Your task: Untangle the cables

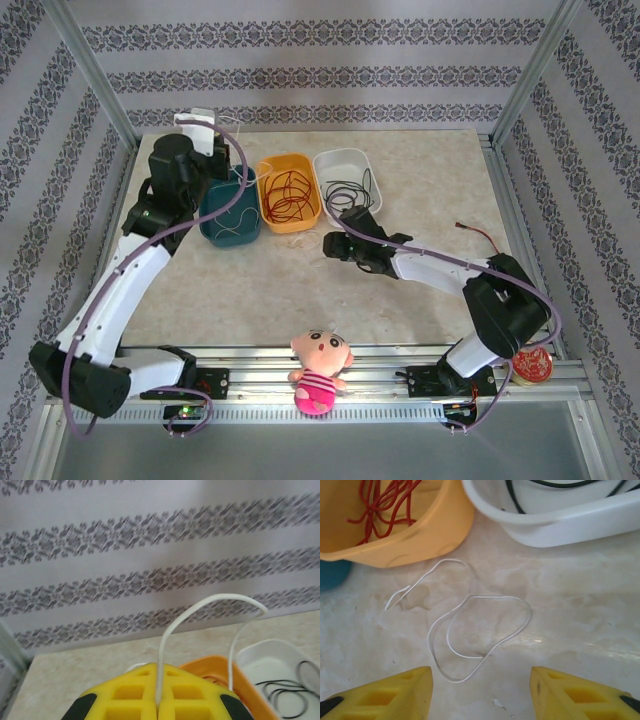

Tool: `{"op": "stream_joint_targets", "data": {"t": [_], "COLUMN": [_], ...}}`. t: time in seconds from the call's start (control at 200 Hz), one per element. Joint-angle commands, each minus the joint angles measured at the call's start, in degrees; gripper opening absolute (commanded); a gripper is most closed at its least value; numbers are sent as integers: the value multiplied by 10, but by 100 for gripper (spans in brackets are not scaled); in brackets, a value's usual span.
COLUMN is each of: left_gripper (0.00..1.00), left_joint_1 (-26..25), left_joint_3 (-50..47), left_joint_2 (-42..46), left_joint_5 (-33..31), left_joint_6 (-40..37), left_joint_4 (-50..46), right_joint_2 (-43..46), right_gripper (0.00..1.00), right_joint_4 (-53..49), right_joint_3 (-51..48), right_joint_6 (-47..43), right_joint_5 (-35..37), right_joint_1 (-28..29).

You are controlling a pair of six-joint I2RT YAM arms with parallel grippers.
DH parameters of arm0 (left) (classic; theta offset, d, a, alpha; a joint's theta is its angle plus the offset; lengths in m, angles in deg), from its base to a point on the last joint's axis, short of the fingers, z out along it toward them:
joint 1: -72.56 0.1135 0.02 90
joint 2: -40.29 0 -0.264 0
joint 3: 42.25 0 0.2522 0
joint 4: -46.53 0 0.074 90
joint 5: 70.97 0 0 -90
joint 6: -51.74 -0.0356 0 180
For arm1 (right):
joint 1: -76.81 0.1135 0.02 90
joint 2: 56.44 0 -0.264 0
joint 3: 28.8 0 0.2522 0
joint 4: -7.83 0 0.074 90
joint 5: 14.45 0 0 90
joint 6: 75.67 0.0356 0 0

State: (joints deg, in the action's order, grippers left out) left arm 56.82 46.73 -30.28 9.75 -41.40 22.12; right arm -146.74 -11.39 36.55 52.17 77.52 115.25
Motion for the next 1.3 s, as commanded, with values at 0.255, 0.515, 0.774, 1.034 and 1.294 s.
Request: {"op": "stream_joint_targets", "data": {"t": [0.255, 0.515, 0.774, 1.034, 1.294], "left_gripper": [0, 0, 0, 8, 53], "left_joint_1": [90, 99, 99, 100, 100], "left_joint_3": [48, 65, 70, 56, 91], "left_joint_2": [-139, -239, -298, -334, -338], "left_joint_5": [36, 24, 9, 26, 28], "left_joint_6": [-7, 8, 27, 42, 35], "left_joint_4": [-94, -135, -185, -210, -262], "right_joint_2": [-24, 24, 88, 122, 162], "right_gripper": [57, 62, 65, 68, 73], "right_joint_4": [-36, -46, -45, -50, -62], "right_joint_3": [31, 11, -19, -32, -49], "right_joint_6": [-13, -14, -15, -19, -22], "right_joint_5": [30, 70, 115, 136, 165], "right_joint_1": [20, 18, 16, 12, 8]}}
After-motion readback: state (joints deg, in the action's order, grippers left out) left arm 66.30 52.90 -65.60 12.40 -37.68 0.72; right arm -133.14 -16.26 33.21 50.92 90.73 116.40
